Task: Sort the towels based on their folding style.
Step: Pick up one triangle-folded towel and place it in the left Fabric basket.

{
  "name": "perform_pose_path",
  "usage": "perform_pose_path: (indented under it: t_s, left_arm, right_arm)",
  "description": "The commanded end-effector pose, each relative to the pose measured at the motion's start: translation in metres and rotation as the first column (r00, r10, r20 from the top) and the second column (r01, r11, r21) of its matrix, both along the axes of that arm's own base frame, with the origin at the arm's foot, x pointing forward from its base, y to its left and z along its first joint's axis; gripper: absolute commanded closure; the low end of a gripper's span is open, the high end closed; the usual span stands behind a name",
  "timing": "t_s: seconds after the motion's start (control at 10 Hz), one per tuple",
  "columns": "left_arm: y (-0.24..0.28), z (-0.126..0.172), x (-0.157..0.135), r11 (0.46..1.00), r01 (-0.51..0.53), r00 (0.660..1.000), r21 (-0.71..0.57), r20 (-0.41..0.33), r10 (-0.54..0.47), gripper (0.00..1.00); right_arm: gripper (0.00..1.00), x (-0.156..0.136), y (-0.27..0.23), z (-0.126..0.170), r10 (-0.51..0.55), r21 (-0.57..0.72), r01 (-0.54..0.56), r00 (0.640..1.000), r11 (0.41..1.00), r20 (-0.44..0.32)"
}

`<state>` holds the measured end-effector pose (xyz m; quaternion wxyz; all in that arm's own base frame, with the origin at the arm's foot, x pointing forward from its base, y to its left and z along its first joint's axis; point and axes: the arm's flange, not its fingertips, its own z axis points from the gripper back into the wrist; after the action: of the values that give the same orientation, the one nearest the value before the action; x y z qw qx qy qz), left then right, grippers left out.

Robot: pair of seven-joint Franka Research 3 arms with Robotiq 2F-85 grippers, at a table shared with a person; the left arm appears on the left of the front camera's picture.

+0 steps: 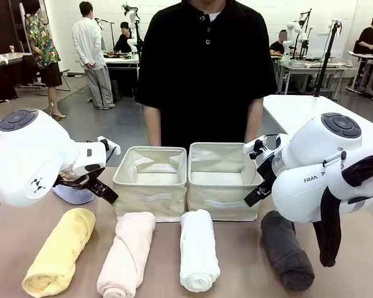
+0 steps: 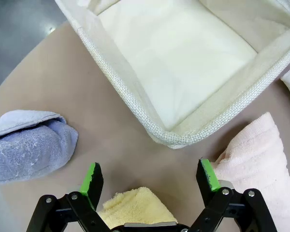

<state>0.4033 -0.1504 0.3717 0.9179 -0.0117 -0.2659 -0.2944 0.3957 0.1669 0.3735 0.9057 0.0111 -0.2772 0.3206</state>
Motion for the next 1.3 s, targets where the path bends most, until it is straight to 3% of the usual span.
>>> perform_pose_path:
  t_s: [0.0,0.7,0.8,0.9,1.2]
  left_arm:
    - [0.000,0.000,0.000,1.000,0.000,1.000,0.000,0.000,0.000,0.00]
    - [0.000,0.000,0.000,1.000,0.000,1.000,0.000,0.000,0.000,0.00]
    - [-0.002,0.041,-0.007,0.997,0.042,0.999,0.058,0.002,-0.042,0.00]
    - [-0.005,0.097,-0.017,0.986,0.047,0.998,0.161,0.038,-0.054,0.00]
    - [-0.008,0.241,-0.024,0.968,-0.005,0.996,0.251,0.087,-0.018,0.00]
  right_arm:
    - [0.00,0.000,0.000,0.000,0.000,0.000,0.000,1.000,1.000,0.000]
    - [0.00,0.000,0.000,0.000,0.000,0.000,0.000,1.000,1.000,0.000]
    - [0.00,-0.017,0.004,0.036,0.000,-0.022,0.002,0.998,1.000,0.070]
    - [0.00,-0.045,0.005,0.098,-0.017,-0.033,0.023,0.988,0.999,0.156]
    - [0.00,-0.088,-0.003,0.244,-0.143,0.030,0.139,0.964,0.990,0.226]
